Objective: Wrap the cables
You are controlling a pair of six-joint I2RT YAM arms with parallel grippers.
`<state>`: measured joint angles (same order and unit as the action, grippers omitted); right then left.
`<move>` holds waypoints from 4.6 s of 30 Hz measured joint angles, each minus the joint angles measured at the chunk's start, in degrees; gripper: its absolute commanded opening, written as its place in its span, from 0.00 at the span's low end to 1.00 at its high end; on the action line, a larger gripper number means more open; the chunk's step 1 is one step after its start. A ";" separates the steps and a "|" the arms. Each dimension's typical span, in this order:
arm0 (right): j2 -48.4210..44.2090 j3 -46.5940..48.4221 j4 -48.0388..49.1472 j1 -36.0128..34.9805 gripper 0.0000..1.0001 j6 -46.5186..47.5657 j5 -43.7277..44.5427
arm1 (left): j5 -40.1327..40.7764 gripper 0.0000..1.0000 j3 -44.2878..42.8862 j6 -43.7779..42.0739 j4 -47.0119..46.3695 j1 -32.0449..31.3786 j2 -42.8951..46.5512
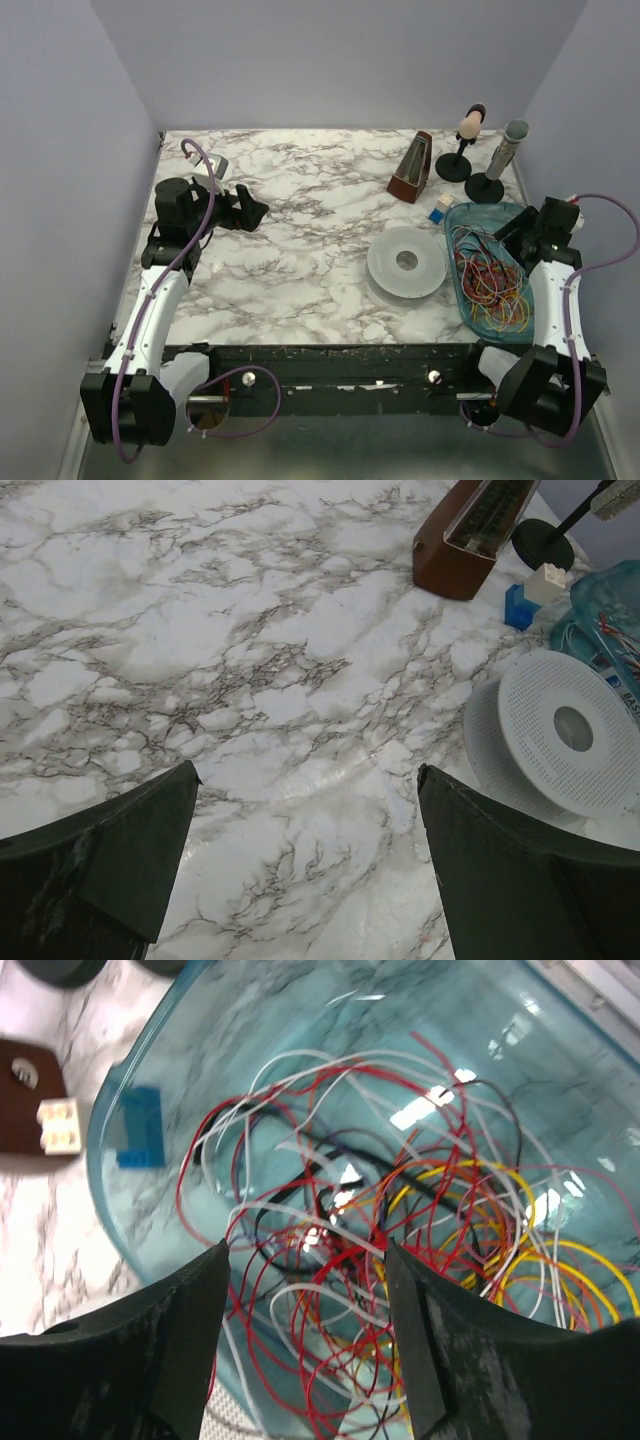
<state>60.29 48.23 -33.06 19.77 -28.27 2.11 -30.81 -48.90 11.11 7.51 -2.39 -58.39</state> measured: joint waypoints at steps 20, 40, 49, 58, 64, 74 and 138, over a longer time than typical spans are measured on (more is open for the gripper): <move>18.36 0.85 13.94 4.74 0.40 -4.46 -7.21 | -1.33 0.99 0.39 0.31 -3.04 -0.26 0.11; -0.15 11.10 6.32 4.72 0.01 4.50 -3.72 | -3.89 0.96 -1.33 -2.97 -3.74 -0.33 0.09; -14.36 31.76 5.29 4.72 0.01 12.28 -7.98 | -9.20 0.96 -3.37 -5.79 -2.91 -3.69 -1.38; -10.67 59.17 15.56 4.57 0.01 10.73 -34.60 | -17.11 0.95 -22.71 -10.95 5.60 -14.23 -9.94; -6.69 62.25 28.94 4.52 0.01 -1.44 -48.57 | -19.91 0.96 -42.23 -4.09 -0.59 -21.84 -19.06; -4.11 55.08 34.05 4.28 0.01 -10.84 -53.92 | -20.98 0.99 -77.18 9.68 -14.75 -43.23 -41.48; -8.68 25.64 7.32 -6.51 0.95 14.56 -46.56 | 29.97 0.00 -84.70 -80.21 -33.07 -32.41 -32.09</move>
<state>51.62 73.87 -25.74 13.26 -13.72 -44.45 -0.84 -133.60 -69.10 -25.56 -34.81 -90.48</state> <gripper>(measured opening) 0.957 0.011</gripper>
